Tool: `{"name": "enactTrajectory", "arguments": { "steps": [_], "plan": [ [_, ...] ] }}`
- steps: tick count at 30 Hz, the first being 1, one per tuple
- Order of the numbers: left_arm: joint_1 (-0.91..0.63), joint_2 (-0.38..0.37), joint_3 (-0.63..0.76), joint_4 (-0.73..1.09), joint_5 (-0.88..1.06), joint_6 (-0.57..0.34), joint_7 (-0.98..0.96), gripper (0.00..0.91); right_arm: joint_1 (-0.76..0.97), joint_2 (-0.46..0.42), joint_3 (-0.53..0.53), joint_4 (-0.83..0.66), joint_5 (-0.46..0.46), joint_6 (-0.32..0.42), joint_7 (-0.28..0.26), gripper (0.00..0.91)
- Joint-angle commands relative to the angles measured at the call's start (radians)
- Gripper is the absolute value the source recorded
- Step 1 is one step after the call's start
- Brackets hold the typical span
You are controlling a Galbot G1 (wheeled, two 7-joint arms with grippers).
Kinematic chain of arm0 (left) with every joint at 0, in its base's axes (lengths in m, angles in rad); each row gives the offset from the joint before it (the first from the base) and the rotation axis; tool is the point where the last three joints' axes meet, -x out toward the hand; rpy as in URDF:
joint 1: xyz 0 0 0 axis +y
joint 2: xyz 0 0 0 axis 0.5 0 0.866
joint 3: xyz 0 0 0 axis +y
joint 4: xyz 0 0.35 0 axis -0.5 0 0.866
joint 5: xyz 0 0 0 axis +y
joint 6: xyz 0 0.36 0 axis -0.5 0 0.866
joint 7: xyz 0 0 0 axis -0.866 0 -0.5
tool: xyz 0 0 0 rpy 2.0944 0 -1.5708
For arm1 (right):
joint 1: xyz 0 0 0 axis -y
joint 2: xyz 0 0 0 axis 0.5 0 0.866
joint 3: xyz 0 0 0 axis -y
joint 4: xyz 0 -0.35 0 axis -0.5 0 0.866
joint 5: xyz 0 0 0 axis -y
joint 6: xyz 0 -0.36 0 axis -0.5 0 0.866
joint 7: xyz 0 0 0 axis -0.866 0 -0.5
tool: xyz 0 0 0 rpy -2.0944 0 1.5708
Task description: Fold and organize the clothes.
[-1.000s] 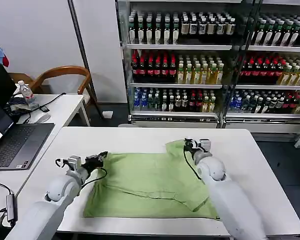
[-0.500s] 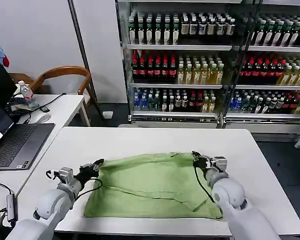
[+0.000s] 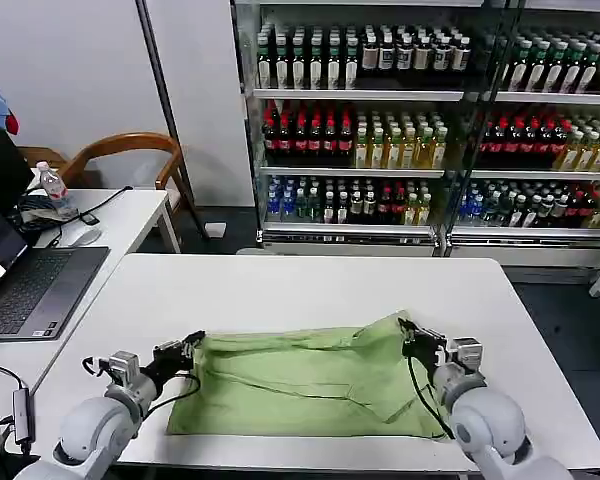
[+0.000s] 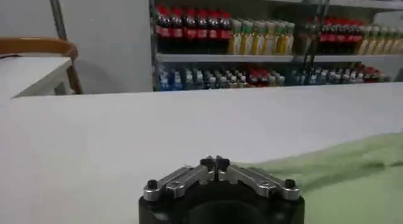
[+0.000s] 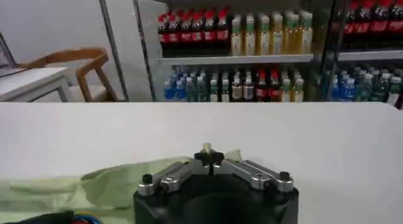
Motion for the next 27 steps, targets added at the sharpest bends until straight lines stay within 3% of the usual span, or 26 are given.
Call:
{"name": "enactTrajectory", "arguments": {
  "steps": [1,27],
  "plan": [
    [0.036,-0.002,-0.019,-0.021,0.005,0.002,0.005,0.050,-0.102,-0.011,0.041,0.083,0.006,-0.003,0.004,0.000],
    [0.096,0.014,-0.085,-0.044,-0.018,0.004,0.039,0.040,-0.312,0.014,0.130,0.205,0.013,-0.015,0.005,0.000]
  ]
}}
